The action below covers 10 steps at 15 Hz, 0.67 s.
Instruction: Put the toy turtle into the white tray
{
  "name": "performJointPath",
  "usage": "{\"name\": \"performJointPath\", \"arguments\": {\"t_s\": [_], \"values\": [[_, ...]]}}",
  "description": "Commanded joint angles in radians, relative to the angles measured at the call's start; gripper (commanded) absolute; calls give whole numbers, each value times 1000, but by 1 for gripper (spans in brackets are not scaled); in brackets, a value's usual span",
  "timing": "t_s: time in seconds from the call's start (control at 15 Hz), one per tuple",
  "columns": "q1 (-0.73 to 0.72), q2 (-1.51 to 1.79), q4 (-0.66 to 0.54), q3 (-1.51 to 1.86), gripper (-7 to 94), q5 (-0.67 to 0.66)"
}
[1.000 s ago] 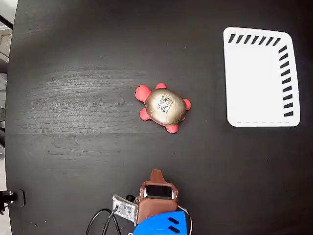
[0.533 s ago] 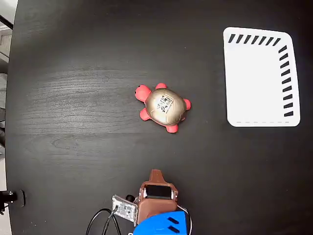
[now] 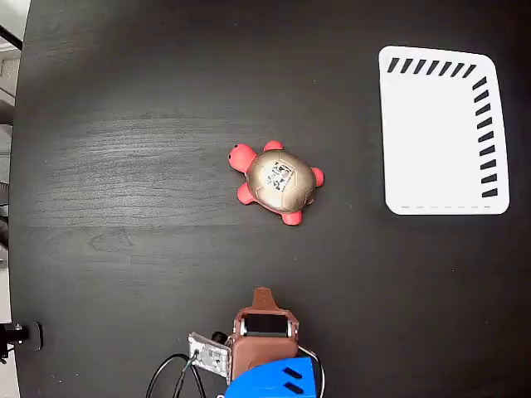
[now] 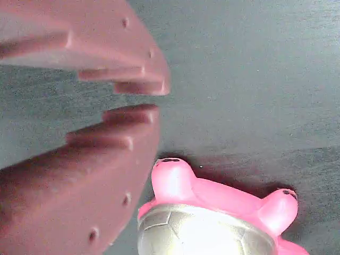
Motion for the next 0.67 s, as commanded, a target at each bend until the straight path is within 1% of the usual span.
{"name": "performJointPath", "arguments": {"t_s": [0.0,0.4,0.6], "values": [[-31,80,17,2,-1,2],[-35,80,18,3,0,3],[-2,78,17,3,0,28]]}}
